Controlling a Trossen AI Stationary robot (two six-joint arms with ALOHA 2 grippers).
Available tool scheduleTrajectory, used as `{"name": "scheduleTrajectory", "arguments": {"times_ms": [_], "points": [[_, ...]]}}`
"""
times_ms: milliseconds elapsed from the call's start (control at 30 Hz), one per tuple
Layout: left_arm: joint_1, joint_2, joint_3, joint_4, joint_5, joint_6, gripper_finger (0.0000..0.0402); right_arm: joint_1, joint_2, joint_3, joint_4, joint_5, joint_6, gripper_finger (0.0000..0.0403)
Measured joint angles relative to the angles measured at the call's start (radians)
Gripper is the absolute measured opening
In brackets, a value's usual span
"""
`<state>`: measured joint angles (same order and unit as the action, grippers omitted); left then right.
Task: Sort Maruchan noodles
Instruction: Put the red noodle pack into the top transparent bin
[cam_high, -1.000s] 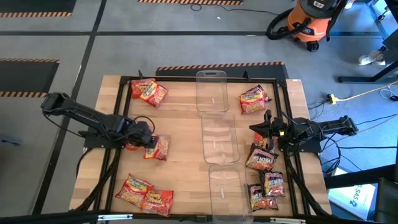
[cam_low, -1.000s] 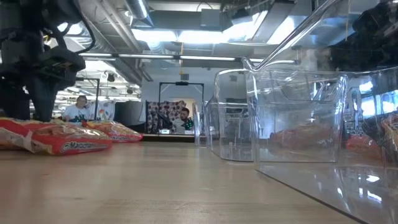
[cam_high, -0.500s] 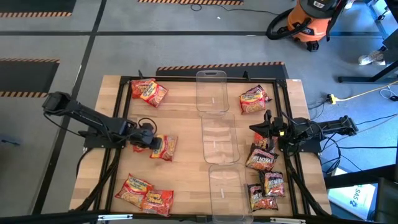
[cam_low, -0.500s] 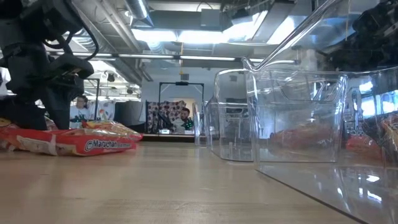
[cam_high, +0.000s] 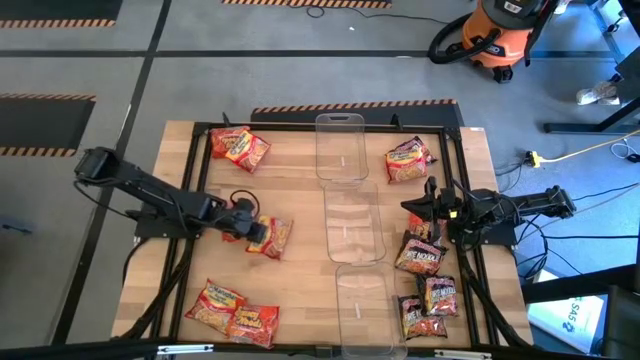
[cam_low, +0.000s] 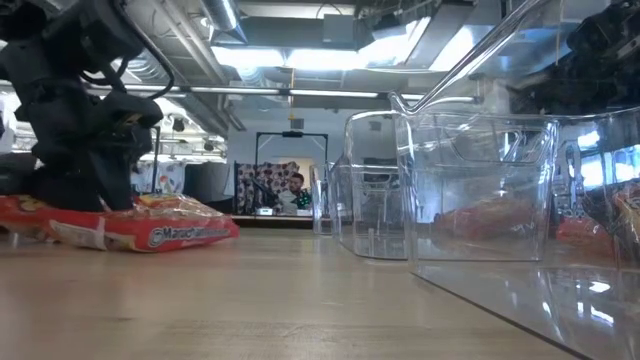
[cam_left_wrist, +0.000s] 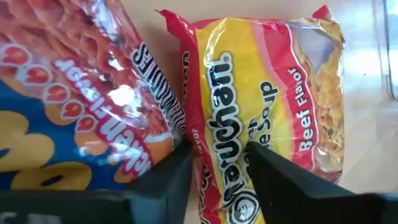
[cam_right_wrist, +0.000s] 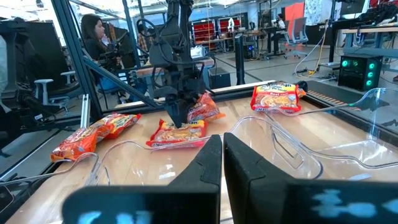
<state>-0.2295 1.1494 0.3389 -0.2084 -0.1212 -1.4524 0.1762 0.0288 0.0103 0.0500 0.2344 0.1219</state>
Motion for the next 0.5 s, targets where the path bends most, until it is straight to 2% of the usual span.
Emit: {"name": "scheduleTrajectory", "arguments": {"times_ms": [233, 500], "points": [[0.0, 0.035, -0.002, 0.05, 0.002, 0.023, 0.0014, 0.0, 0.0, 0.0, 0.0, 0.0, 0.0, 0.0003], [-0.004, 0.015, 0.027, 0.03, 0.006, 0.106, 0.0002, 0.0, 0.0, 0.0, 0.0, -0.016, 0.005, 0.0003]]}}
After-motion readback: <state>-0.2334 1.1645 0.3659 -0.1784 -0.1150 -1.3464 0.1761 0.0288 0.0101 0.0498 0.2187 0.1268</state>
